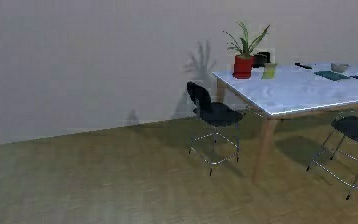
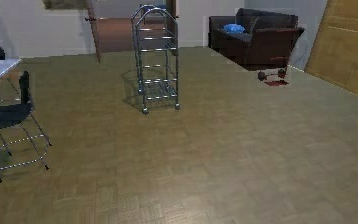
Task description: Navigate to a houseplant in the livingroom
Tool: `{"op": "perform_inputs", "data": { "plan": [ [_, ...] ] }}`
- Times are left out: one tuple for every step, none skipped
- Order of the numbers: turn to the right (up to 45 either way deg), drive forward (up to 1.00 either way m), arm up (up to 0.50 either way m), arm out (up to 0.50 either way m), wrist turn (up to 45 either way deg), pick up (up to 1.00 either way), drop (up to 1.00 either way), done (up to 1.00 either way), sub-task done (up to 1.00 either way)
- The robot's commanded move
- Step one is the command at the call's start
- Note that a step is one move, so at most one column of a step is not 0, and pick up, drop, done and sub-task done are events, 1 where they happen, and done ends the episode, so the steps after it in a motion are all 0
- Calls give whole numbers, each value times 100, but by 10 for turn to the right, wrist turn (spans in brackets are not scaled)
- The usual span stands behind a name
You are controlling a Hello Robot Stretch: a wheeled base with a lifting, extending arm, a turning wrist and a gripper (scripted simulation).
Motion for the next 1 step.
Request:
{"op": "perform_inputs", "data": {
  "plan": [
    [0, 75, 0, 0, 0, 0, 0, 0, 0]
  ]
}}
